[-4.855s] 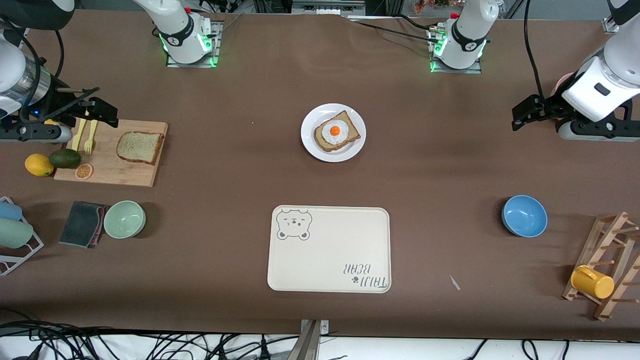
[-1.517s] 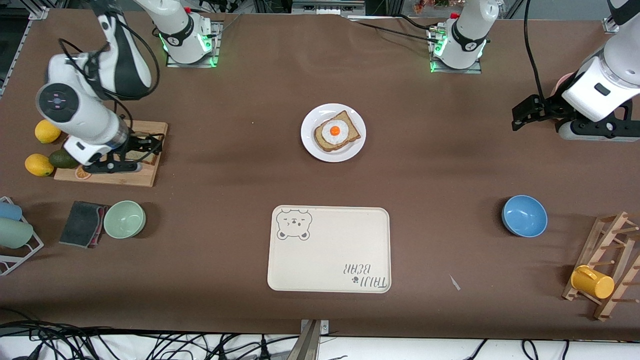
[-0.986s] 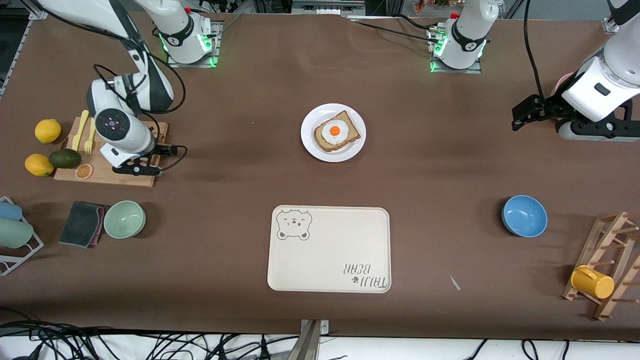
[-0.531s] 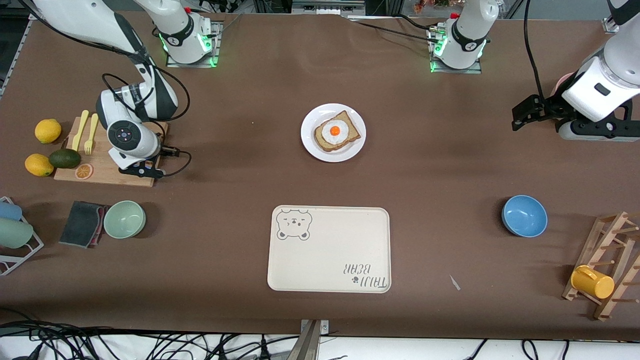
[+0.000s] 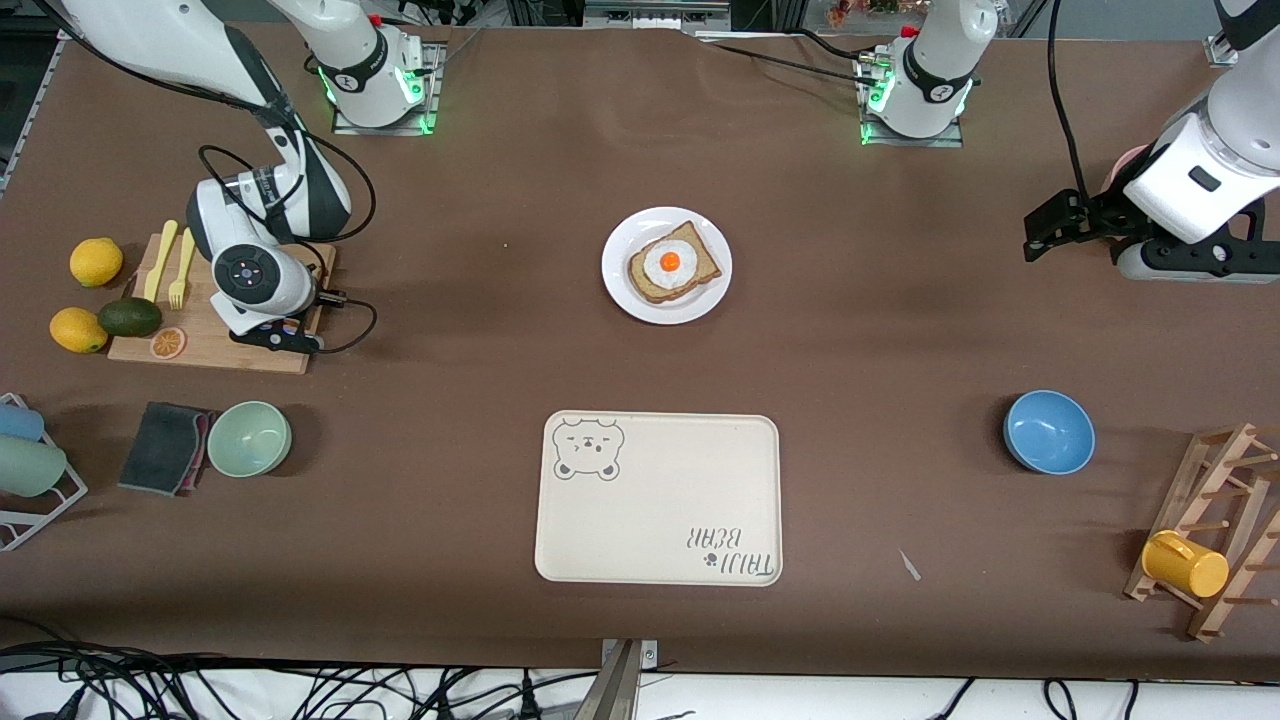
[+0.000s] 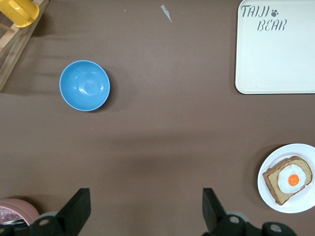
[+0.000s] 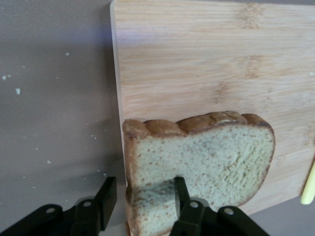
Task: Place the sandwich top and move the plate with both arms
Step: 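Close the right gripper on the bread slice edge and lift it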
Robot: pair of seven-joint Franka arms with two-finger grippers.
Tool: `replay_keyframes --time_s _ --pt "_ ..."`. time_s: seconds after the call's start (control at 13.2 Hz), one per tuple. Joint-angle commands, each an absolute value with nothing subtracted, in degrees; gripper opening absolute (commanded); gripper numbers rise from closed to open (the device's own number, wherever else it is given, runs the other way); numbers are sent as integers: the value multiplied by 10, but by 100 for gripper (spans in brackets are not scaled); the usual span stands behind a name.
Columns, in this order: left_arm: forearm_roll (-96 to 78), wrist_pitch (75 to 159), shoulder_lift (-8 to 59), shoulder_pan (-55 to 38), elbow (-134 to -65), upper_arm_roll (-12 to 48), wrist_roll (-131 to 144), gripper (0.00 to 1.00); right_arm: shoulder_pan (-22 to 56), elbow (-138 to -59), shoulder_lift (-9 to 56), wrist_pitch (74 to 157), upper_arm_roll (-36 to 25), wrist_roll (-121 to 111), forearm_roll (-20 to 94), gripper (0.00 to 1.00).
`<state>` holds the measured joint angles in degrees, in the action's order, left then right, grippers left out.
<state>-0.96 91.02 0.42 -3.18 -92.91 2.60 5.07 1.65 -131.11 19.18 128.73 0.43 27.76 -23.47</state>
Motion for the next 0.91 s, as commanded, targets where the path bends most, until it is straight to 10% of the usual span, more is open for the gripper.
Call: replay_keyframes --time_s 0.0,0.3,0.83 --pt "11 909 4 -32 -925 30 55 100 13 -1314 187 1272 9 294 -247 37" --pt "11 910 4 -32 -925 30 55 100 13 -1320 187 1271 11 330 -248 3" --pt "11 909 4 -32 -925 30 55 100 14 -1302 99 1164 94 302 -239 0"
